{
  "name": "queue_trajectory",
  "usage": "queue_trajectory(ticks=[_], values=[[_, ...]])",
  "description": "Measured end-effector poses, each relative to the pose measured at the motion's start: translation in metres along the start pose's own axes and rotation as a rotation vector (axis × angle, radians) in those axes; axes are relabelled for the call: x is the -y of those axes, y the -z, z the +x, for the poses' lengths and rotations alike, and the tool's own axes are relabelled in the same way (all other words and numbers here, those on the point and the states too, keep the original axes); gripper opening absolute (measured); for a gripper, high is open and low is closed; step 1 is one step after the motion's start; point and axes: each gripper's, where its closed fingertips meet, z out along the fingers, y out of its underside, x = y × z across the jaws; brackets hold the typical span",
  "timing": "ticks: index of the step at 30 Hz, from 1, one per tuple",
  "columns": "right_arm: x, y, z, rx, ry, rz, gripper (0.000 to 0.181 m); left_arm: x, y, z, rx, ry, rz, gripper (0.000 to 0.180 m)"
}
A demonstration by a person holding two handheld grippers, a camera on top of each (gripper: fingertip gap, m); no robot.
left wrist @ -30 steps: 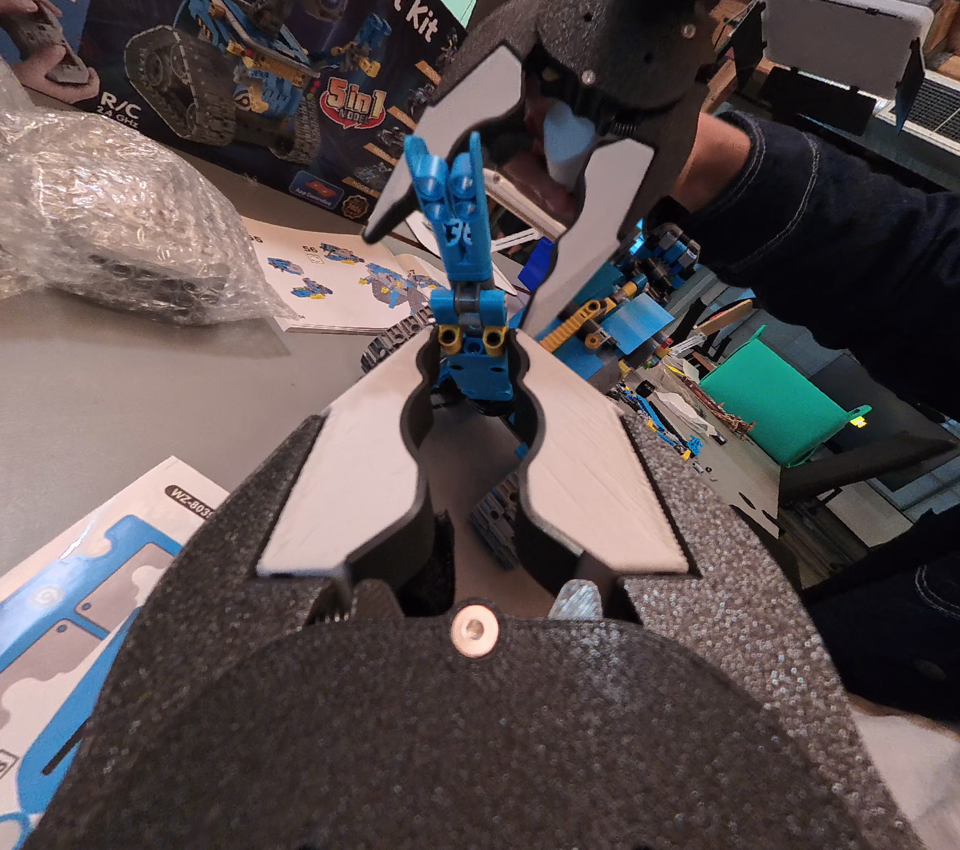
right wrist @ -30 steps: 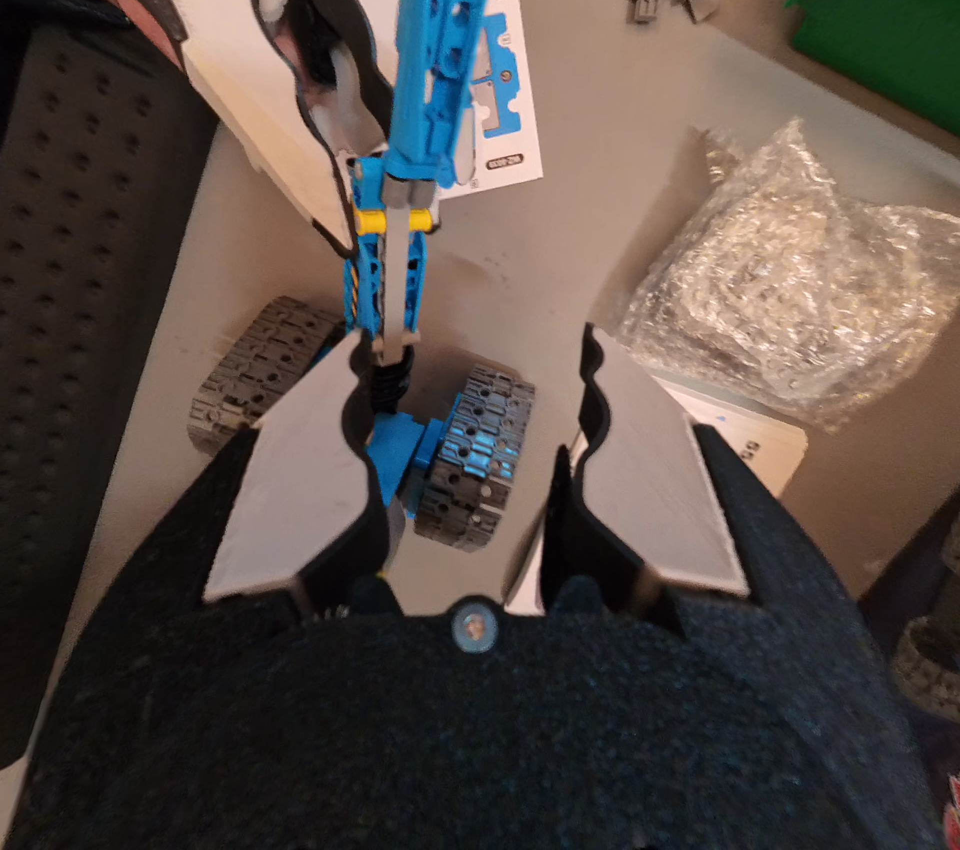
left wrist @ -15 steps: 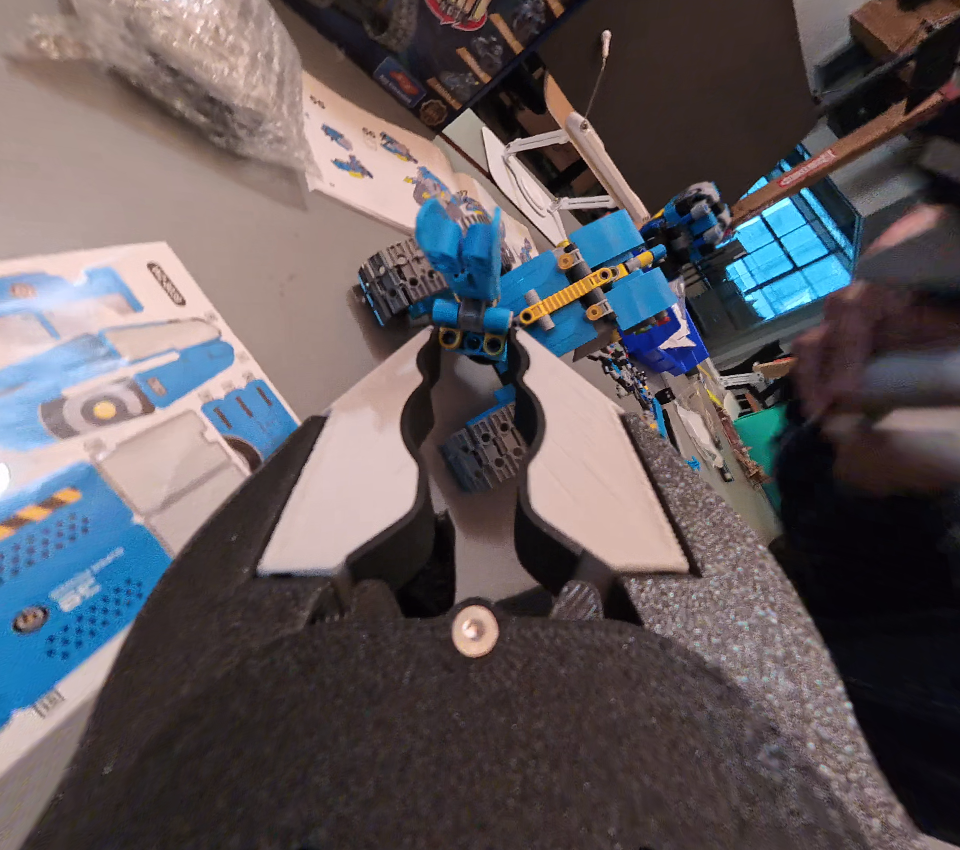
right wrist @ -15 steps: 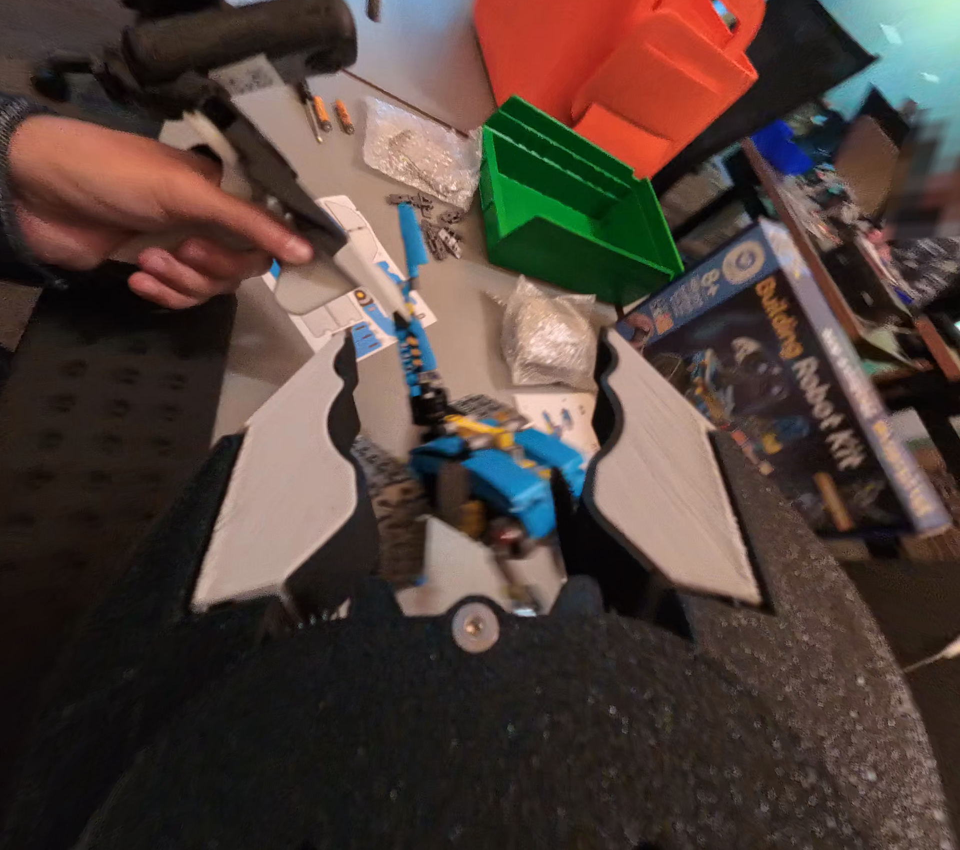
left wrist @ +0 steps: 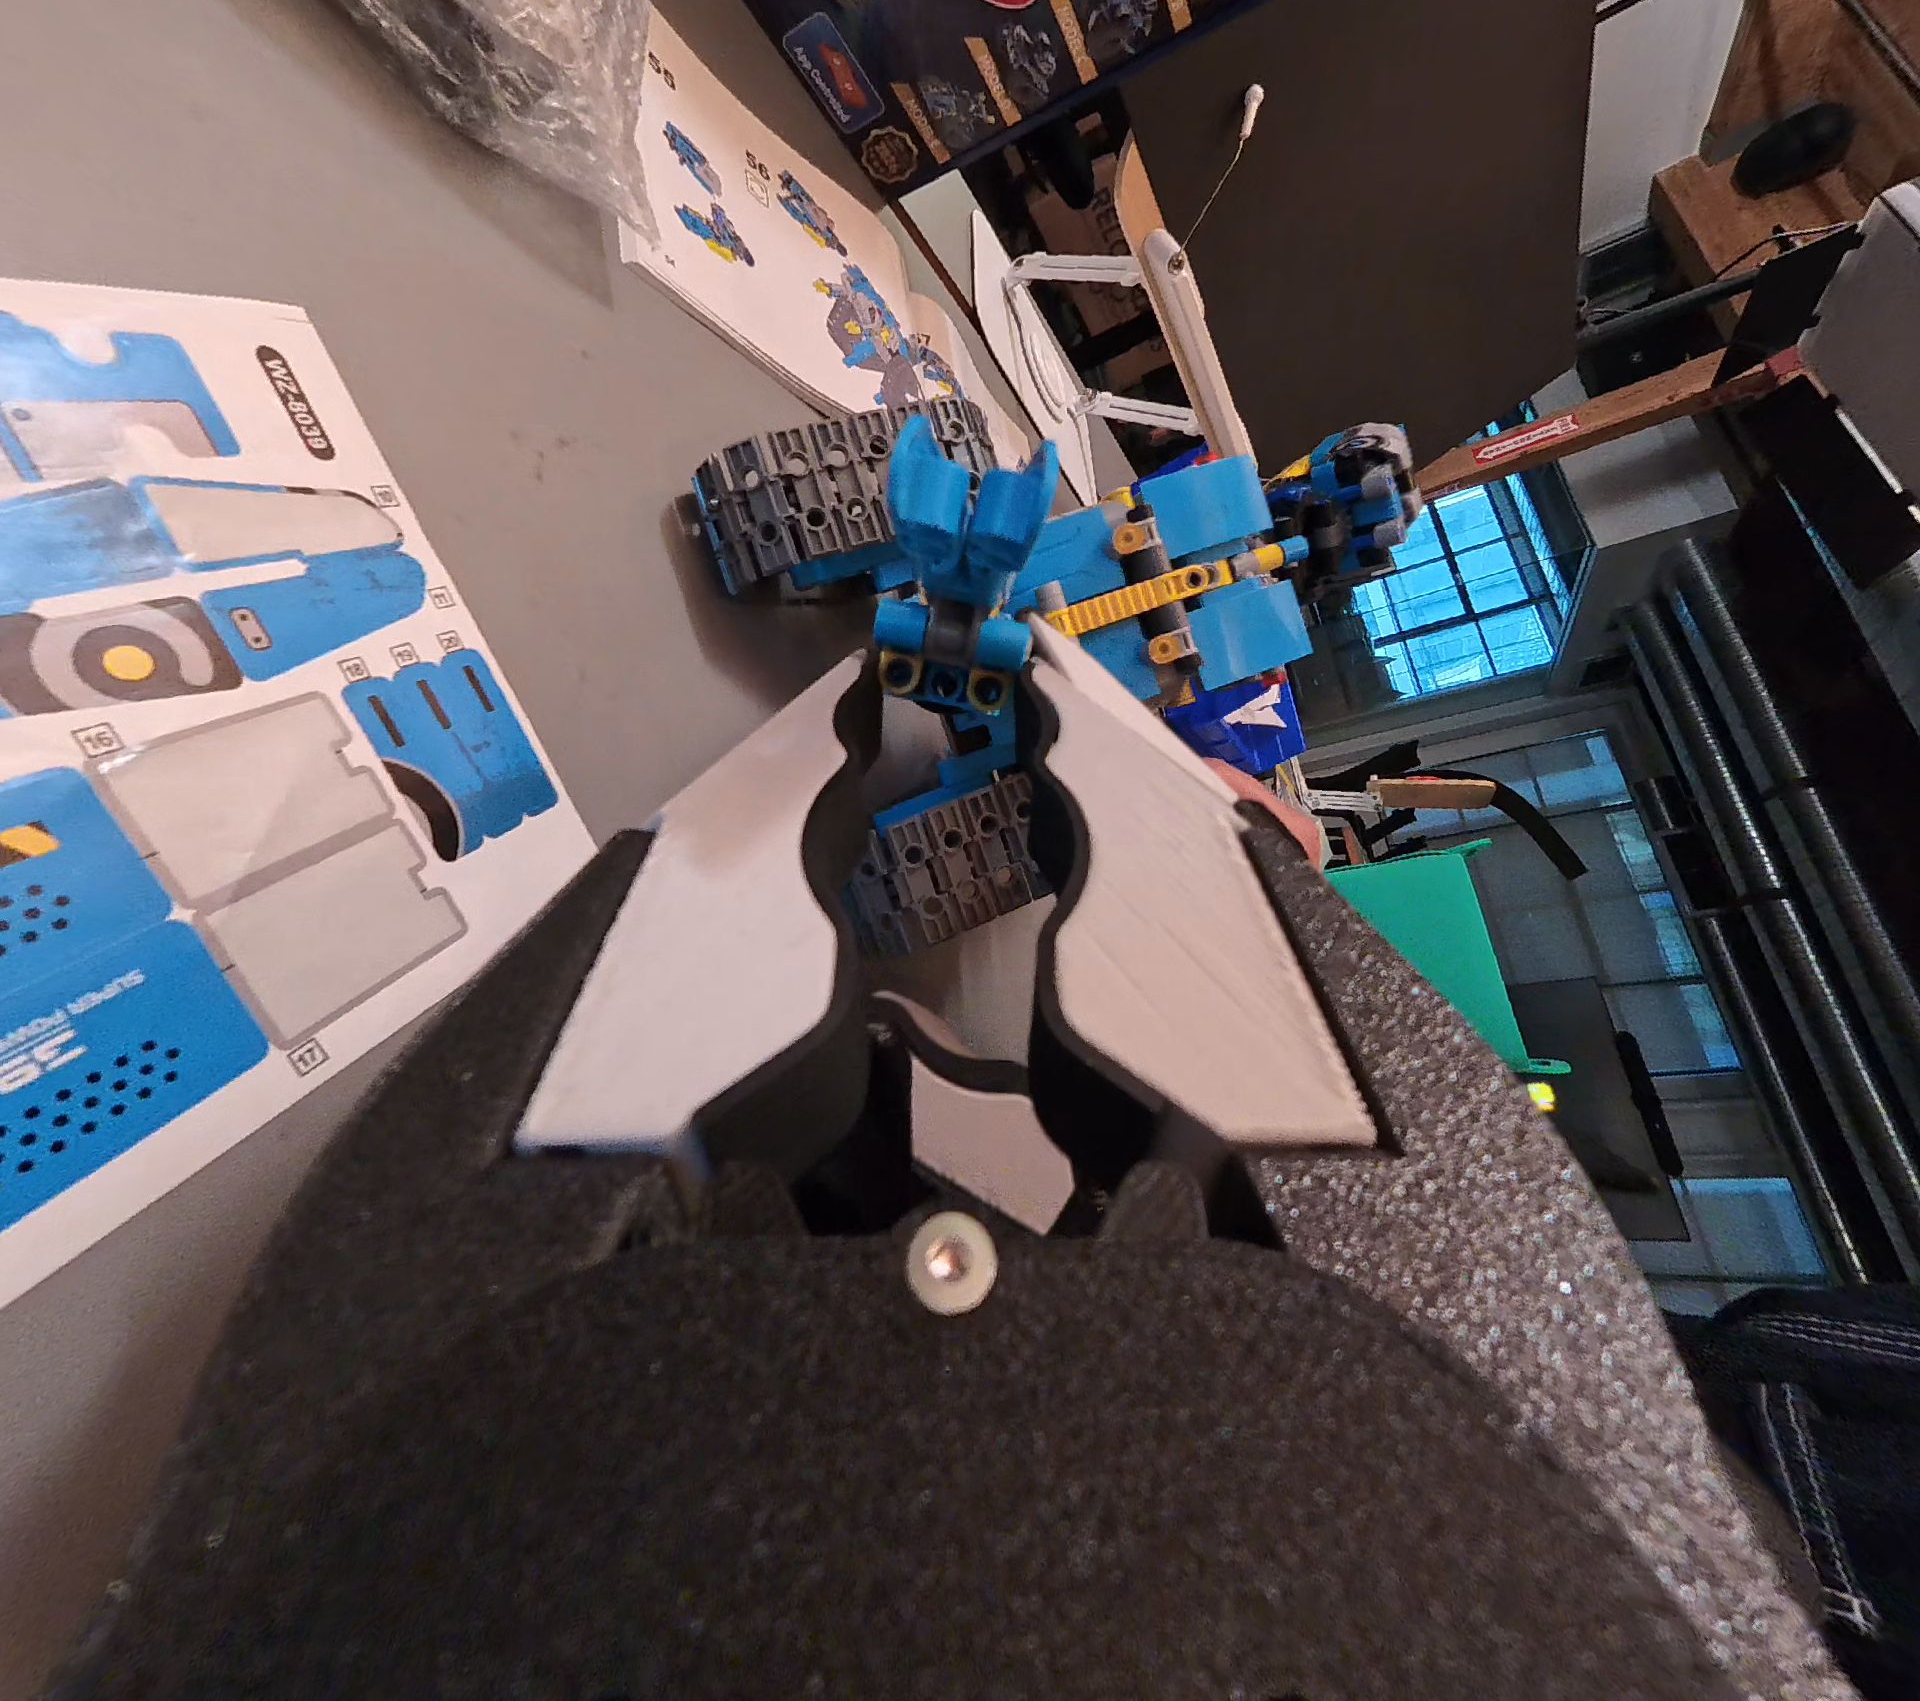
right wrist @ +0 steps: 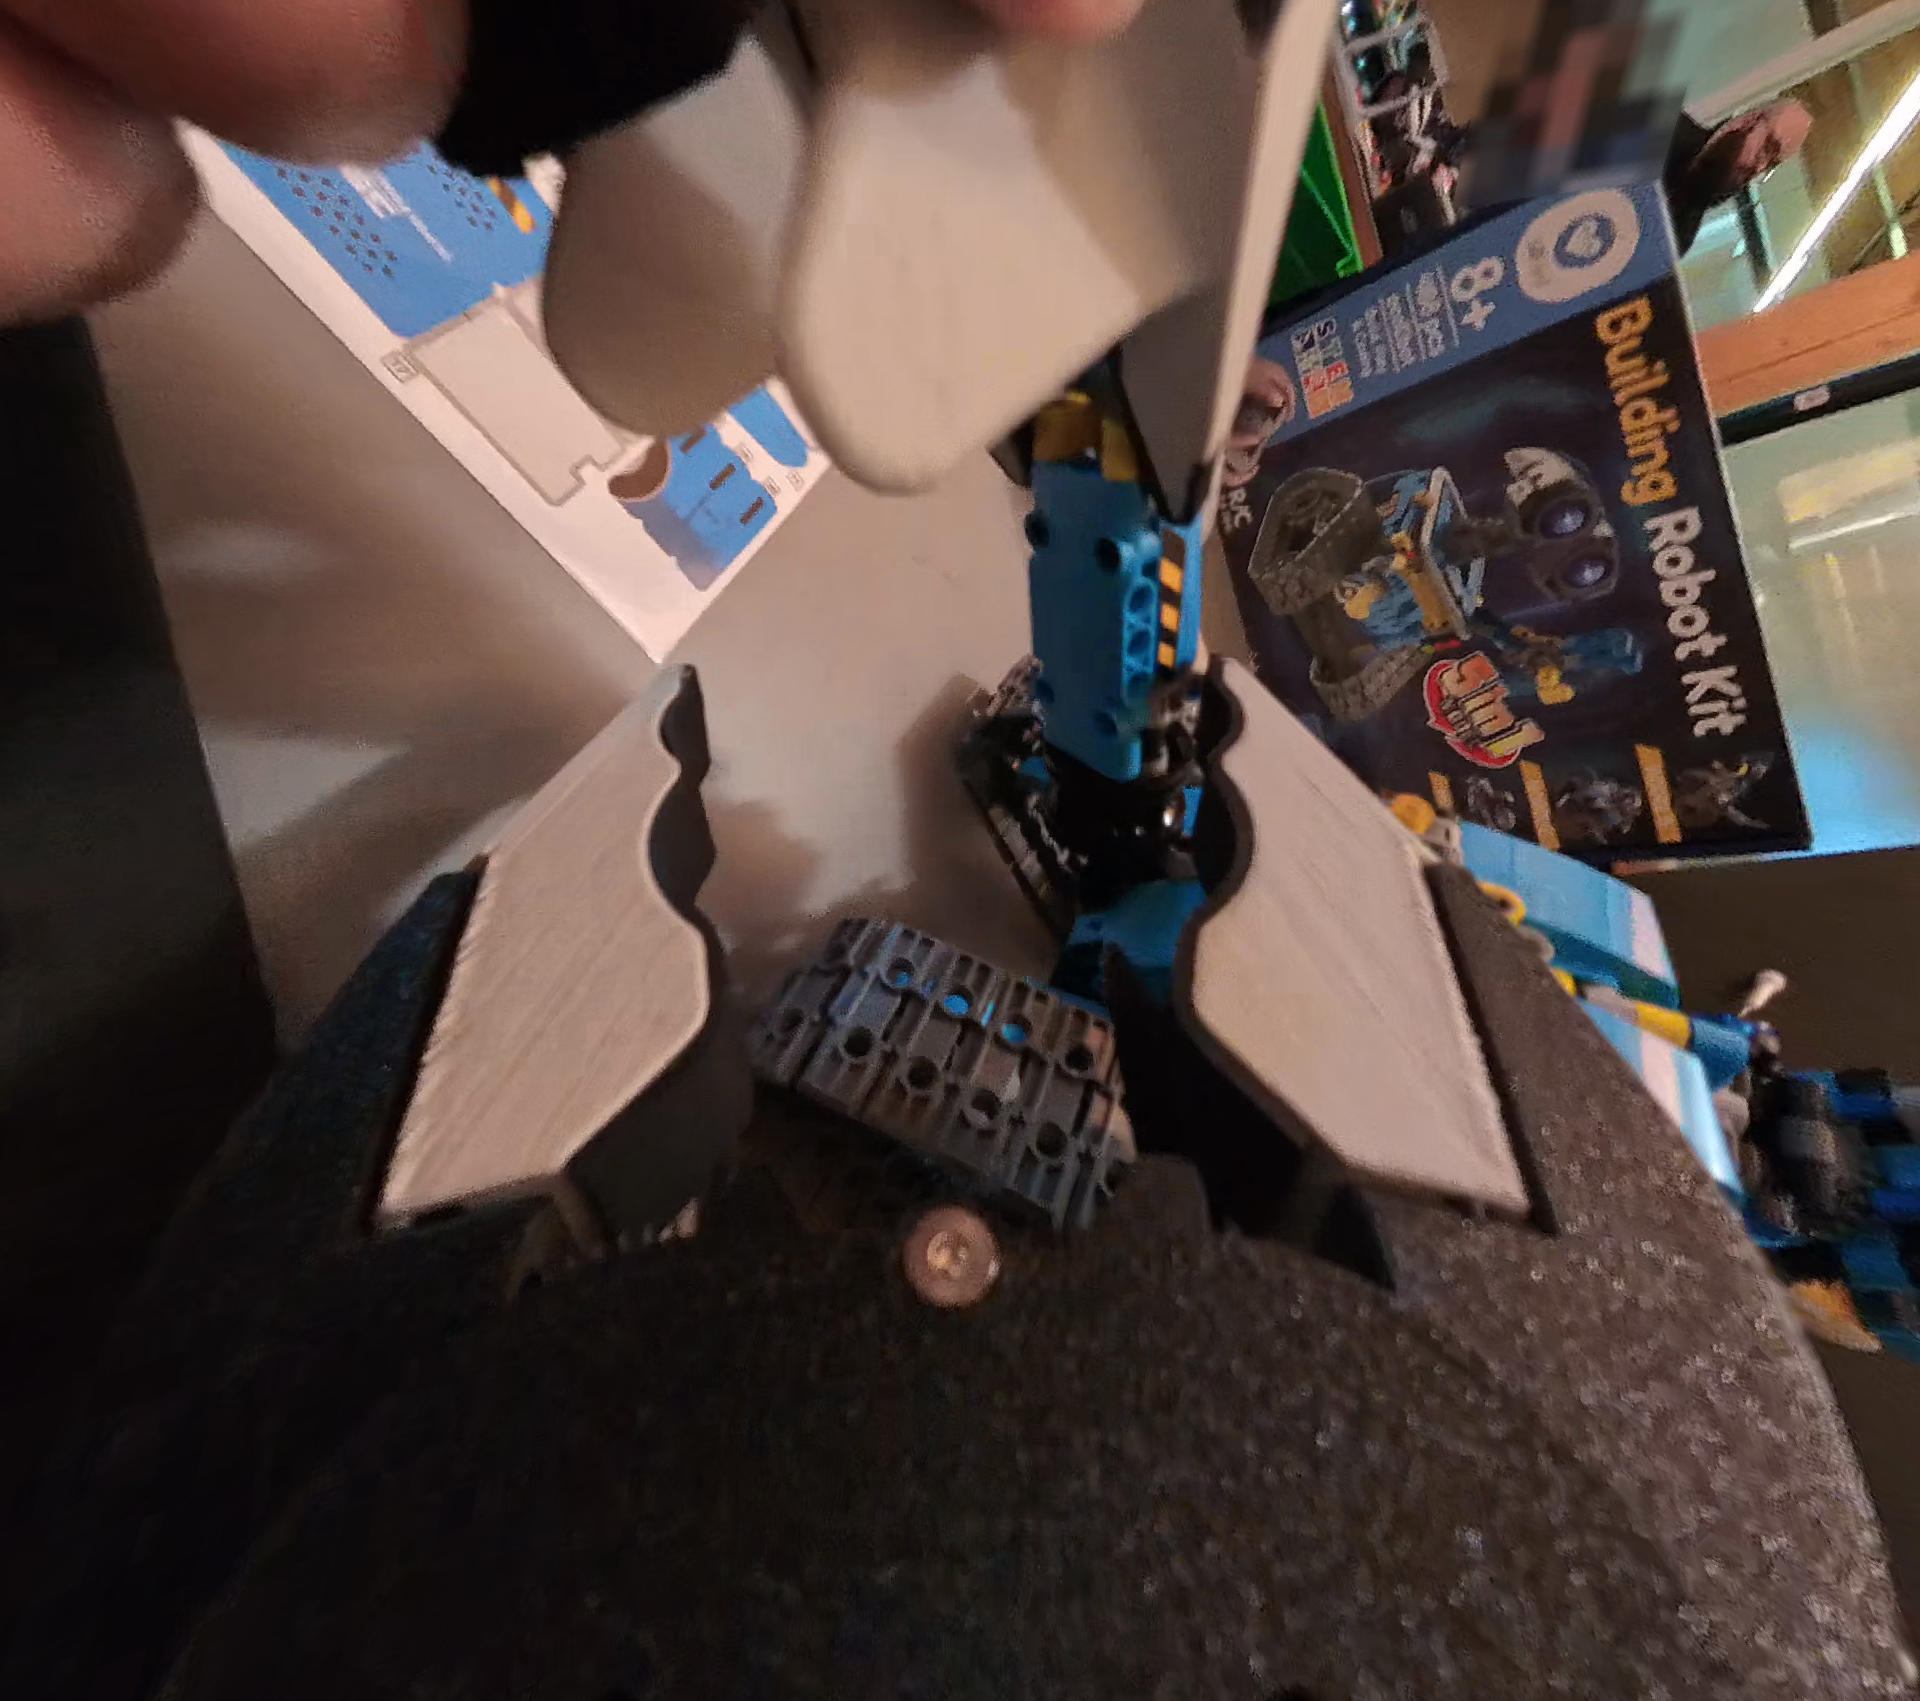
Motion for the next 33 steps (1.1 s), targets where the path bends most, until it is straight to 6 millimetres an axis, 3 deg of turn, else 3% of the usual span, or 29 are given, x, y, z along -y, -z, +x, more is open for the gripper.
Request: queue_trajectory(ticks=[3,10,18,25,27,33], values=[[0.009,-0.003,-0.005,-0.009,0.034,0.015,0.099,0.001,0.000,0.000,-0.001,0.001,-0.004,0.023],[-0.002,-0.003,-0.002,-0.035,0.045,-0.017,0.098,-0.003,0.000,0.004,-0.035,-0.001,-0.039,0.024],[0.019,0.005,-0.001,-0.083,0.096,0.073,0.092,-0.004,0.003,0.006,-0.031,-0.102,-0.068,0.020],[0.005,0.003,-0.005,-0.067,0.096,0.038,0.095,-0.003,0.005,0.002,-0.035,-0.087,-0.071,0.021],[0.003,0.004,-0.004,-0.076,0.109,0.031,0.095,-0.002,0.006,-0.001,-0.023,-0.094,-0.072,0.031],[0.025,0.008,-0.003,-0.088,0.126,0.095,0.093,0.003,0.002,0.007,-0.060,-0.134,-0.051,0.024]])
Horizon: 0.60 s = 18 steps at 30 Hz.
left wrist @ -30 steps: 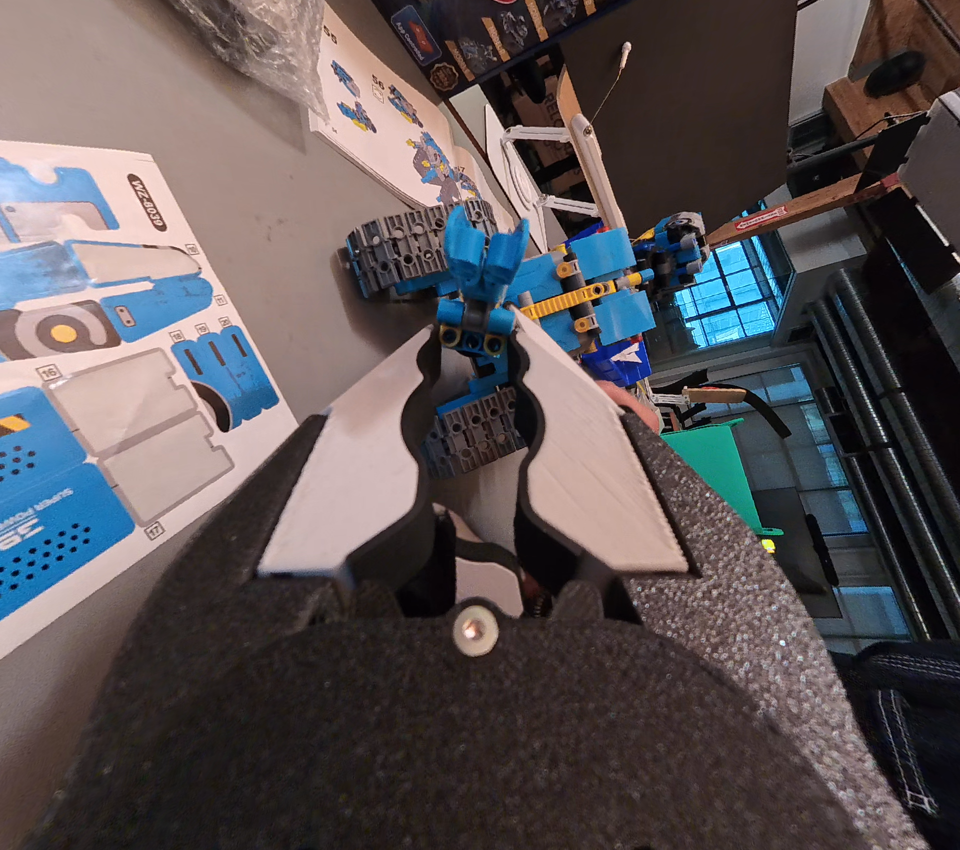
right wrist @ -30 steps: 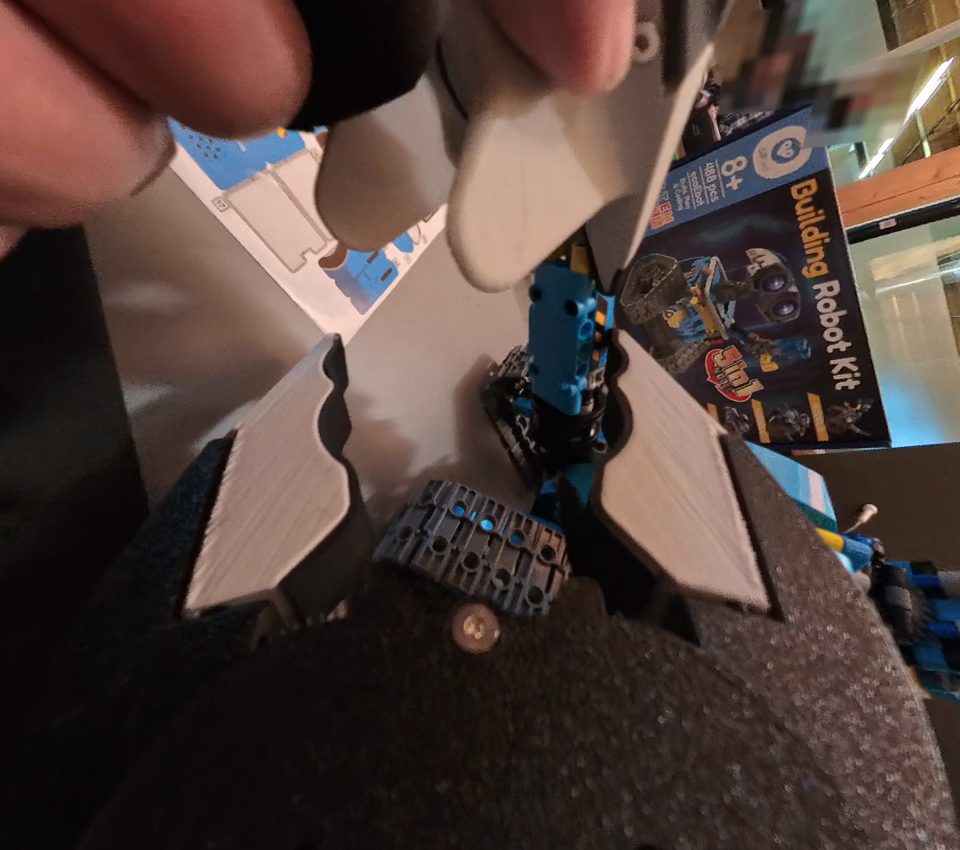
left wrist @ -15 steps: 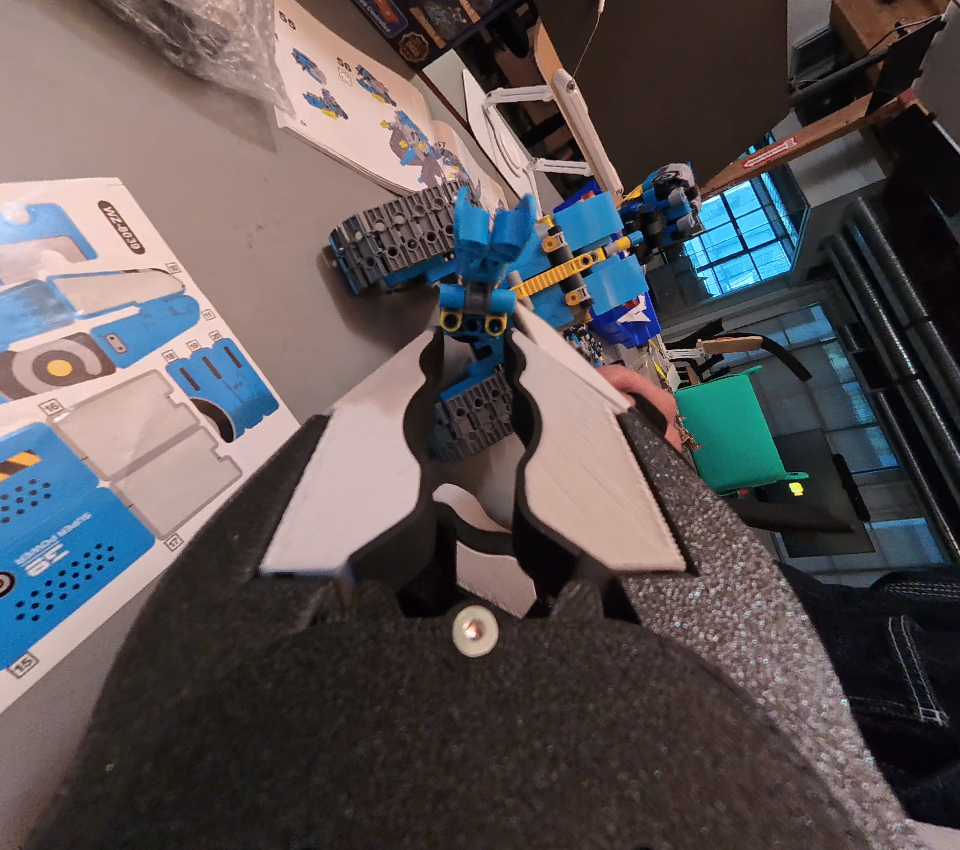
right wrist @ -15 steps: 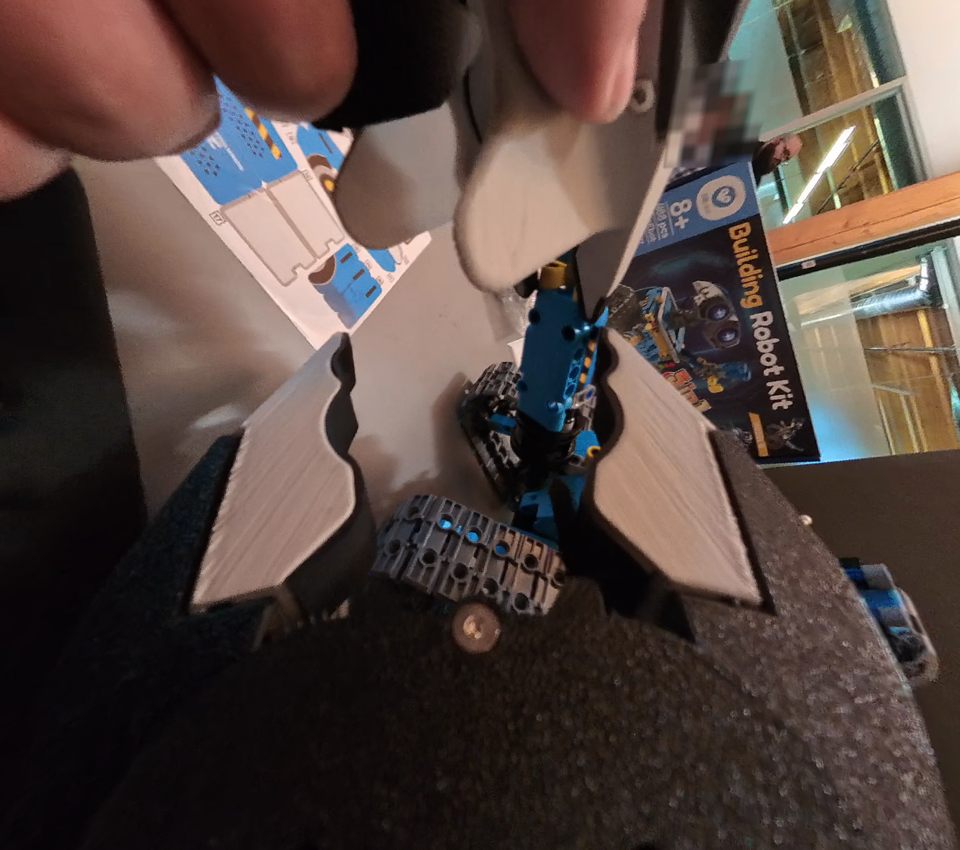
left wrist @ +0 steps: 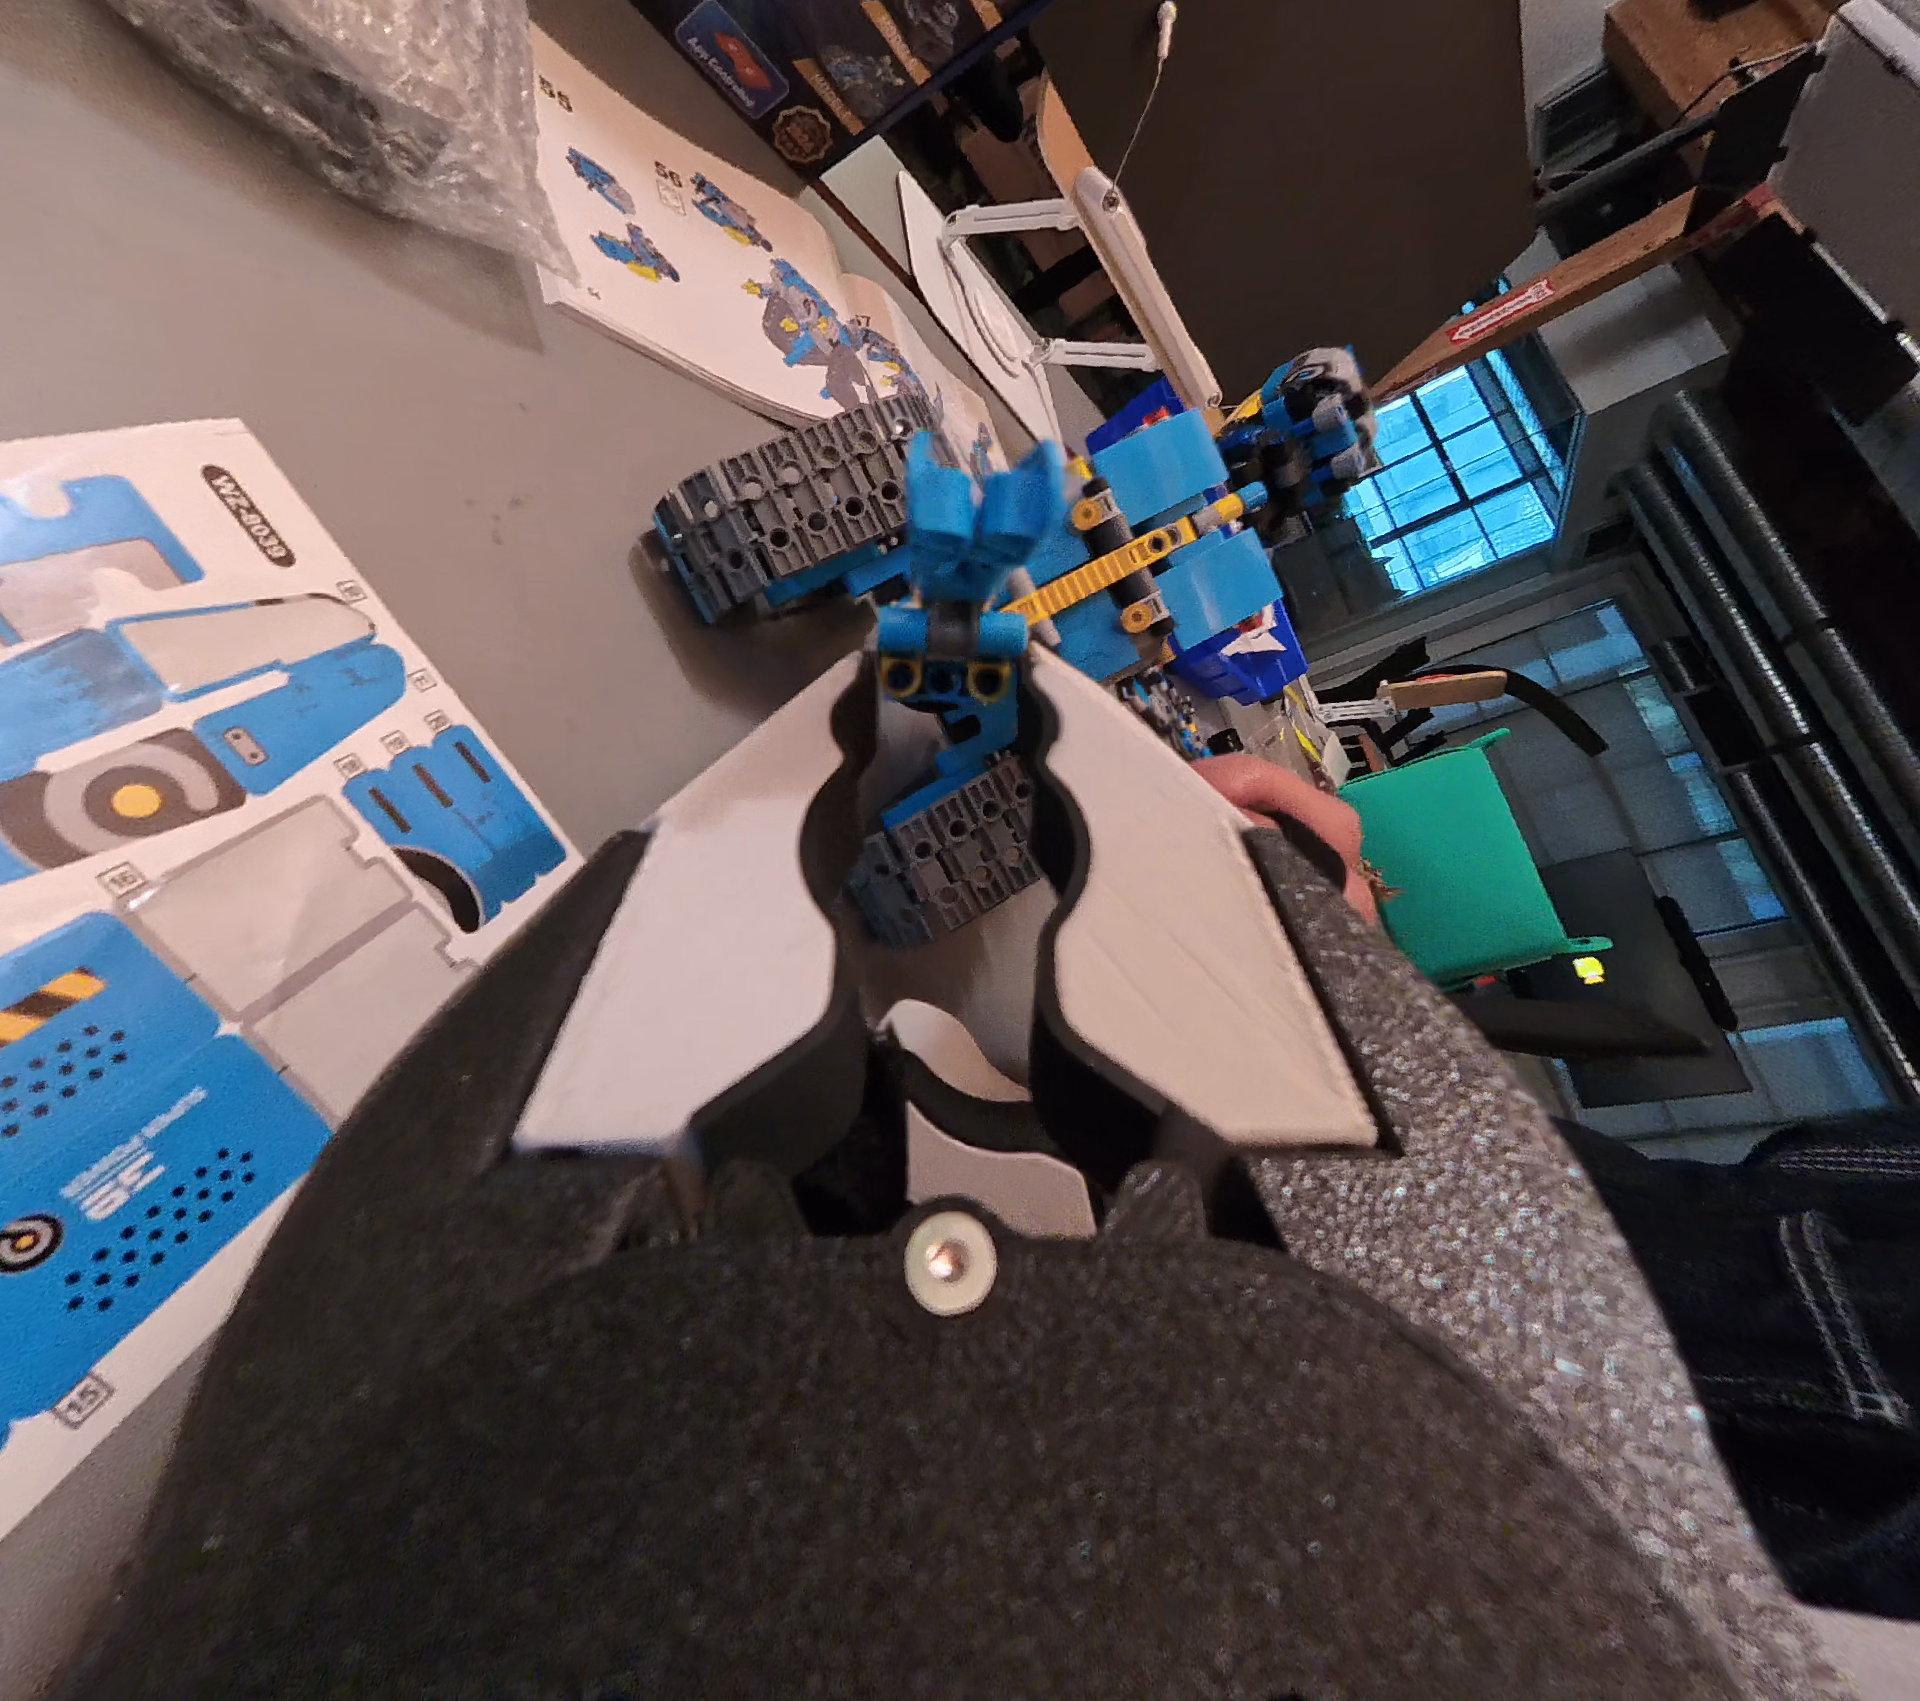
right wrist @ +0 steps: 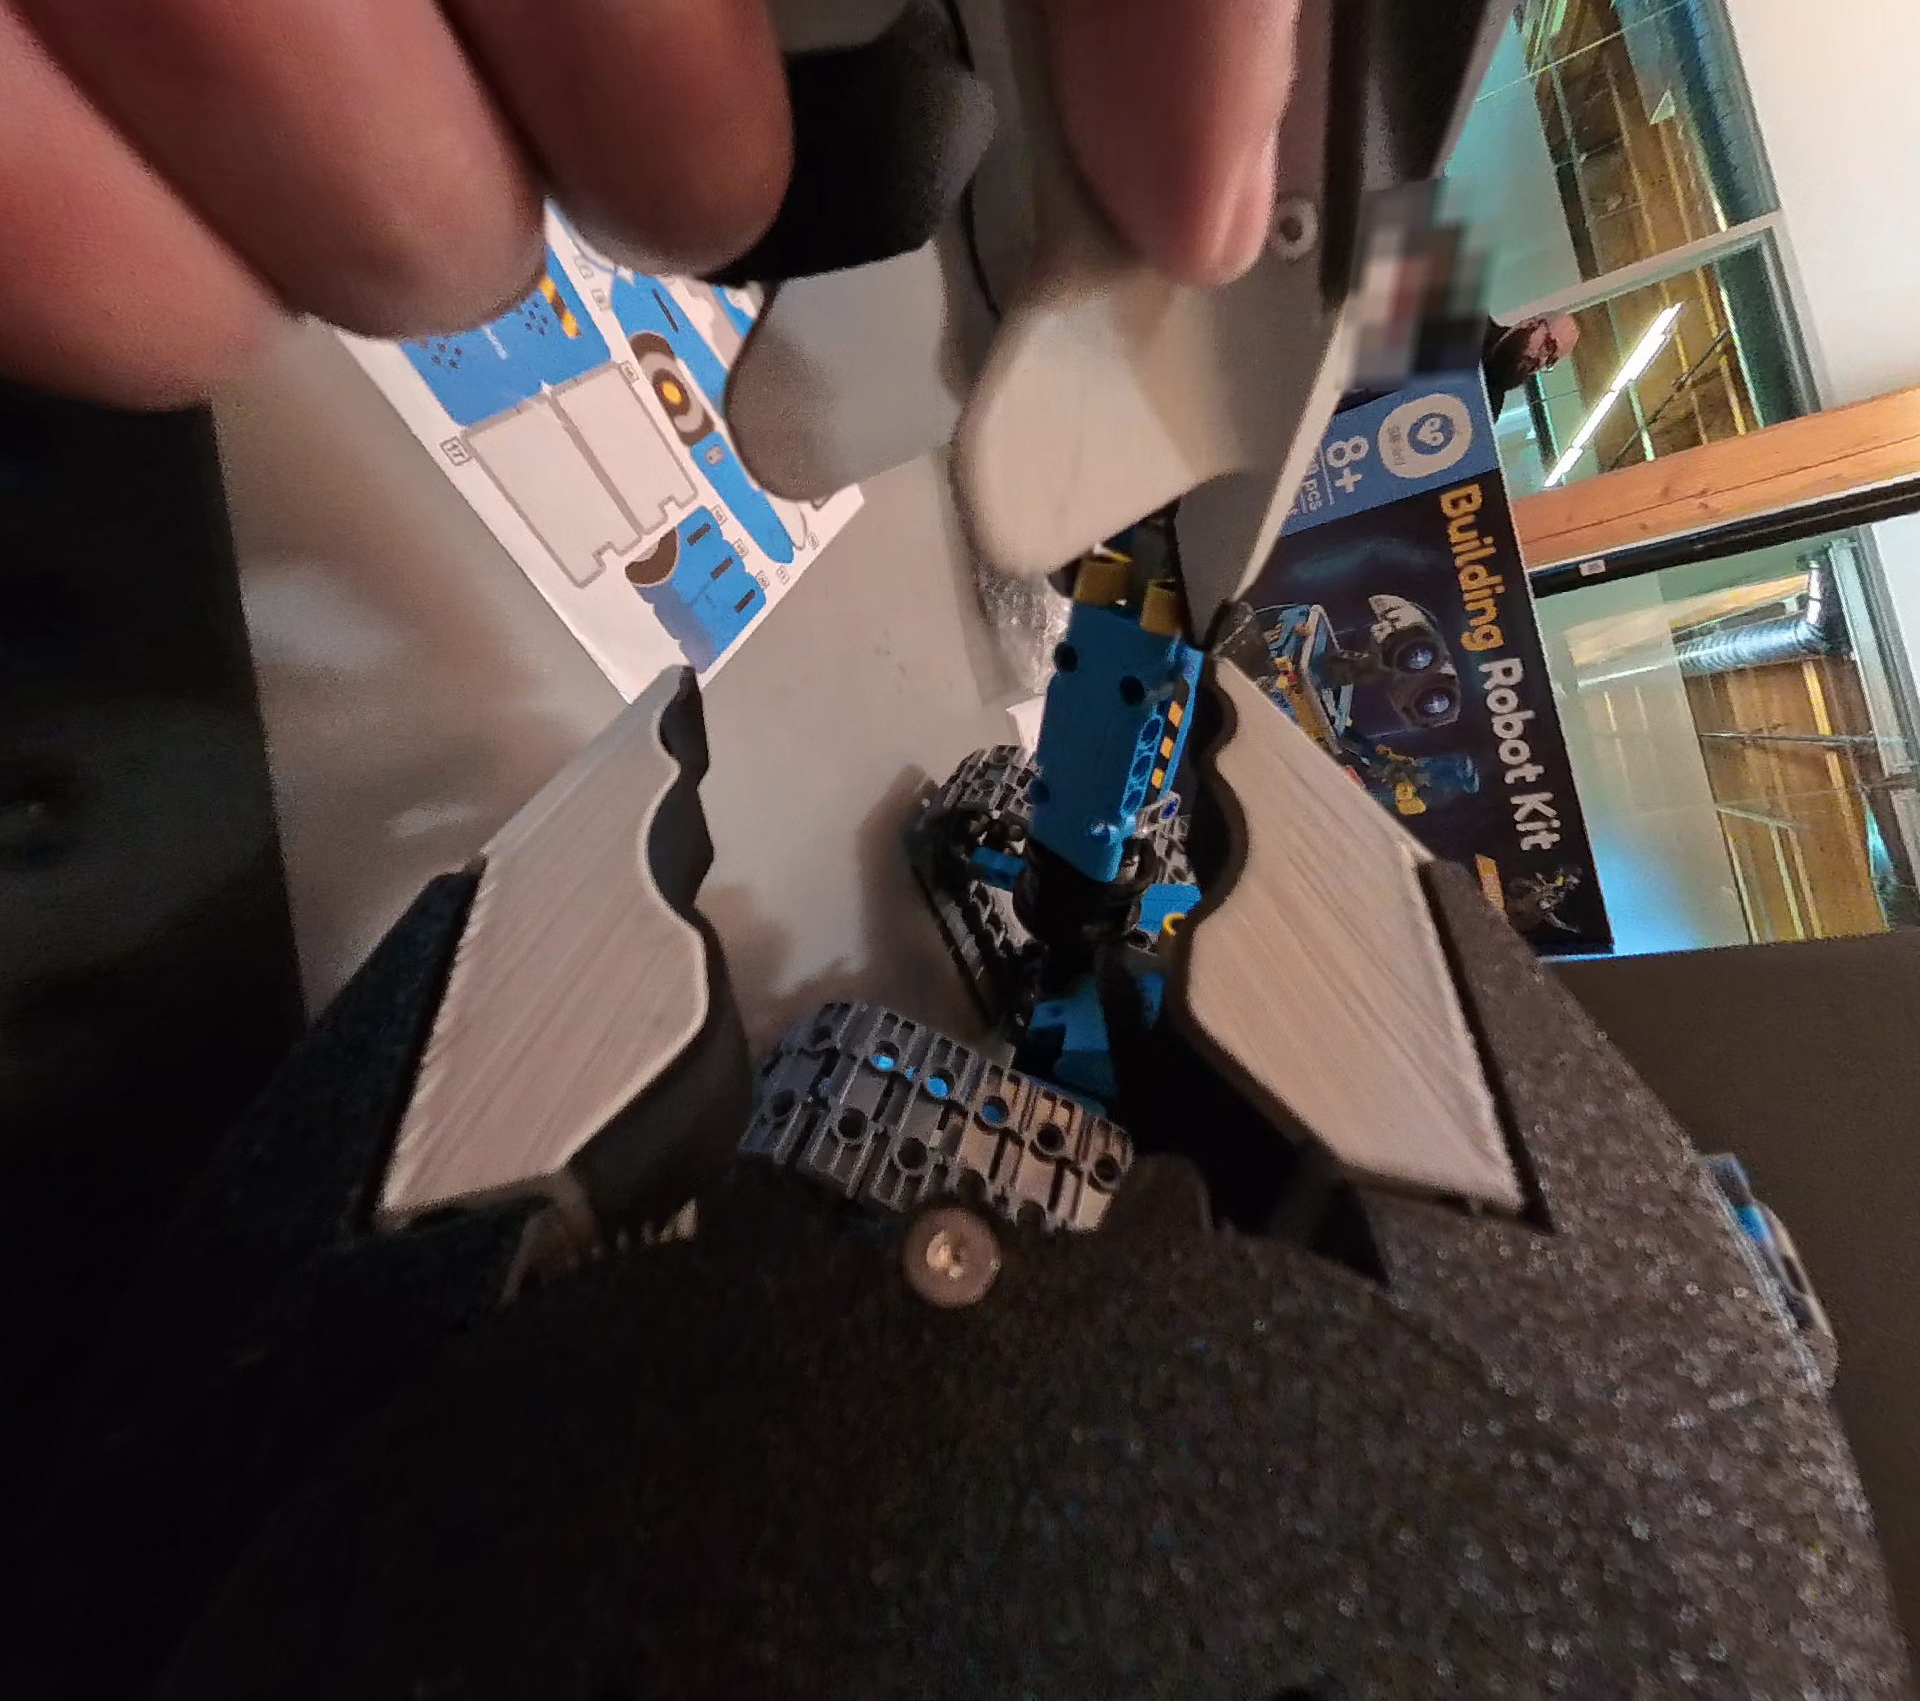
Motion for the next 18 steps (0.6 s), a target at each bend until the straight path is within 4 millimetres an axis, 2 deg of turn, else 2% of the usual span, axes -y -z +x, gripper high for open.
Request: queue_trajectory(ticks=[6,10,18], values=[[-0.002,-0.002,-0.002,0.029,-0.015,0.004,0.095,-0.002,0.001,0.000,0.008,-0.046,-0.020,0.022],[-0.004,0.004,-0.003,0.011,0.038,0.033,0.086,-0.003,0.002,-0.001,-0.005,-0.035,-0.026,0.022],[0.008,0.005,-0.002,0.027,0.031,0.086,0.087,0.002,0.005,-0.003,-0.017,-0.030,-0.018,0.022]])
